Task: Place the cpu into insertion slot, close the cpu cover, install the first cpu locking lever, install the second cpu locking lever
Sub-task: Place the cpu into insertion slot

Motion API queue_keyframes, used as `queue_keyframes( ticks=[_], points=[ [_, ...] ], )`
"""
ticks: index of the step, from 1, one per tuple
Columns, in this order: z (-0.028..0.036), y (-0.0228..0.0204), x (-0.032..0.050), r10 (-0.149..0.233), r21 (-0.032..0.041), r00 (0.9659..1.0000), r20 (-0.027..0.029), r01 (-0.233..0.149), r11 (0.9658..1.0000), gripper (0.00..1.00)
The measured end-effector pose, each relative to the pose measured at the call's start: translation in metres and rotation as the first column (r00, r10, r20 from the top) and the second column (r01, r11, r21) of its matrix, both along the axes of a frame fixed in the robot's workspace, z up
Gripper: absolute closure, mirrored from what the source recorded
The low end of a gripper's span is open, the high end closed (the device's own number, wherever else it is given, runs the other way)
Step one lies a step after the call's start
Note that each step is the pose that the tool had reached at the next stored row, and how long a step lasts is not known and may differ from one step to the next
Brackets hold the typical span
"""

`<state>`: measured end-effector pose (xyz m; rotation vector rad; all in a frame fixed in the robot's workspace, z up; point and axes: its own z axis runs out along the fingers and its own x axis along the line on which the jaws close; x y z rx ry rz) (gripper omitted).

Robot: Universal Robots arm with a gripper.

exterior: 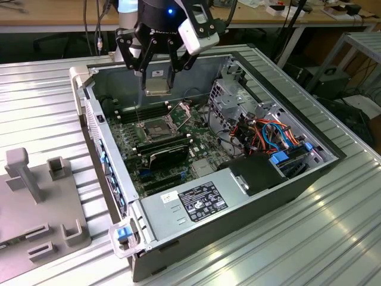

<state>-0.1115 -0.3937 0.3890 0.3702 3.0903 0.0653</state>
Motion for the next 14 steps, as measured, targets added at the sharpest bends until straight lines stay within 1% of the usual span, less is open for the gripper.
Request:
queue_keyframes(
  ticks=[2, 4, 14],
  points=[
    [-0.0003, 0.0001, 0.0003, -0.015, 0.0000, 0.9999, 0.0000, 0.015, 0.9999, 0.46],
    [-0.0003, 0.0001, 0.0004, -0.021, -0.0001, 0.9998, -0.0001, 0.021, 0.9998, 0.46],
    [-0.0003, 0.0001, 0.0004, -0.023, -0.0001, 0.9997, 0.0000, 0.023, 0.9997, 0.46]
  ],
)
